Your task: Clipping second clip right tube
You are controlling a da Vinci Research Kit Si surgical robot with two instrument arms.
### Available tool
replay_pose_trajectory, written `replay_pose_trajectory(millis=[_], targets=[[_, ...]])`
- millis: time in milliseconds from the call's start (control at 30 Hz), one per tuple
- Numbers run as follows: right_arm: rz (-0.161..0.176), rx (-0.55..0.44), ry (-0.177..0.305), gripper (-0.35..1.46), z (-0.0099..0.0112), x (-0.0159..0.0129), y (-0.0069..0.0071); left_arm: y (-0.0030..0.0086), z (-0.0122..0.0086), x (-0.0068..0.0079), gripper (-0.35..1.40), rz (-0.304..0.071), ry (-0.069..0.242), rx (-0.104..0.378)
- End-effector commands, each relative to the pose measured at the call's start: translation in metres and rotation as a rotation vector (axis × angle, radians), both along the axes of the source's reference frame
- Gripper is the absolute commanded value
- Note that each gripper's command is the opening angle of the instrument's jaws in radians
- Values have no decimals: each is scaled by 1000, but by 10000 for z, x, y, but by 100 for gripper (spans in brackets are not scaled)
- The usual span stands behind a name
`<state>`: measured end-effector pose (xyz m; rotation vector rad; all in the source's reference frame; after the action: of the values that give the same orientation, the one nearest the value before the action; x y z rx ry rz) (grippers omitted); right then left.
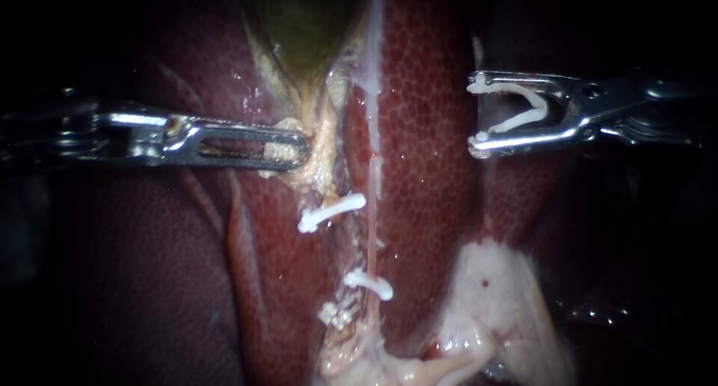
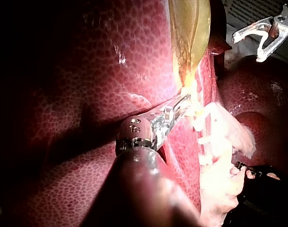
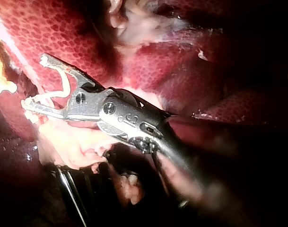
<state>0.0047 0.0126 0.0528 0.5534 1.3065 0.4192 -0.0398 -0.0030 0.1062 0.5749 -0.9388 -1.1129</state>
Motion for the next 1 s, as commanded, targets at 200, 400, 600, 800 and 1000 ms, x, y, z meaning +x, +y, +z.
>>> replay_pose_trajectory(millis=[200,400,600,800,1000], targets=[[0,0,0,60,-1,0,0,1,-1,1,-35,1,-1,1],[0,-1,0,60,0,0,-1,8,-8,10,-35,3,-3,5],[0,-1,0,60,0,0,-1,20,-24,27,-35,-6,7,9],[0,-1,0,60,0,0,-1,35,-46,47,-35,-38,1,11],[-1,-1,0,60,0,0,-1,51,-67,70,-35,-63,-1,-12]])
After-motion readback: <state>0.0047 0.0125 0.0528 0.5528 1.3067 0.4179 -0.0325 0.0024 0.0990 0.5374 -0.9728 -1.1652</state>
